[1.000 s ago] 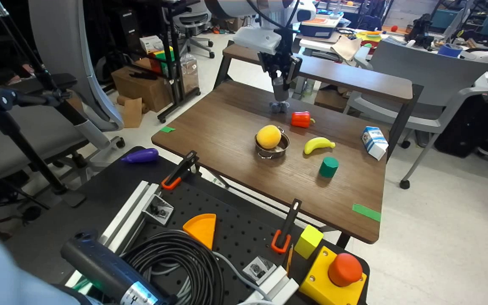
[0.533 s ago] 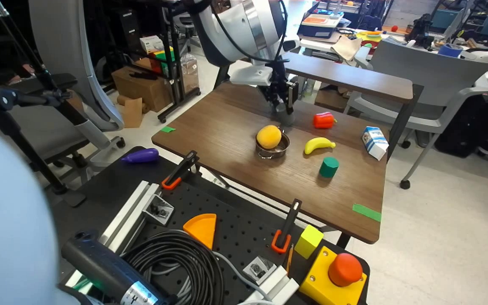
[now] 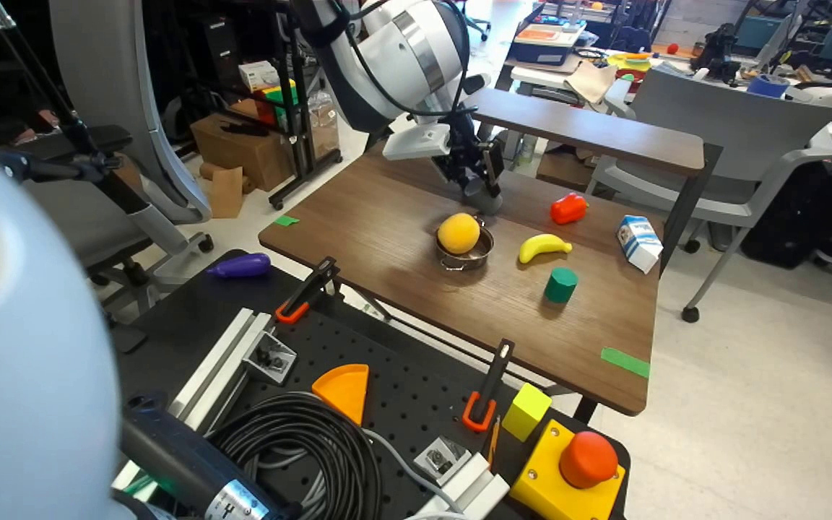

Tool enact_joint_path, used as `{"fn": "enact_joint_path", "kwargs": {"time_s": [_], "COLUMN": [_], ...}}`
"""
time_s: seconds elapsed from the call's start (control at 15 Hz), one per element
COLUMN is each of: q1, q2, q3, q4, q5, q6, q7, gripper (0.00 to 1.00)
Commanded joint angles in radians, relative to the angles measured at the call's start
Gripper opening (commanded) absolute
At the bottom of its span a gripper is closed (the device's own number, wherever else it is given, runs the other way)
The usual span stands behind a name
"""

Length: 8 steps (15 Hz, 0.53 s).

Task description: Move the gray block to the left of the orange pepper

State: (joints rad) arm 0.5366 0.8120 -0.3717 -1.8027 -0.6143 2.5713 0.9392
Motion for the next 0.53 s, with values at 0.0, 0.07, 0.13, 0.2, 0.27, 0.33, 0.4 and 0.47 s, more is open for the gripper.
{"fn": "enact_joint_path", "kwargs": {"time_s": [0.0, 0.07, 0.13, 0.2, 0.27, 0.33, 0.4, 0.47], "q1": [0.005, 0.003, 0.002, 0.002, 0.003, 0.003, 0.001, -0.01], "q2": [0.007, 0.005, 0.003, -0.003, -0.011, -0.023, -0.043, -0.074], "q3": [0.002, 0.006, 0.007, 0.008, 0.009, 0.011, 0.016, 0.037], "q4": [-0.003, -0.006, -0.009, -0.017, -0.025, -0.038, -0.055, -0.081], "q5": [-0.065, -0.076, -0.088, -0.102, -0.116, -0.134, -0.147, -0.143], "q6": [-0.018, -0.018, -0.02, -0.017, -0.015, -0.016, -0.018, -0.037], "q7": [0.058, 0.062, 0.069, 0.076, 0.083, 0.09, 0.092, 0.069], "gripper": [0.93, 0.99, 1.0, 1.0, 1.0, 1.0, 1.0, 1.0]}}
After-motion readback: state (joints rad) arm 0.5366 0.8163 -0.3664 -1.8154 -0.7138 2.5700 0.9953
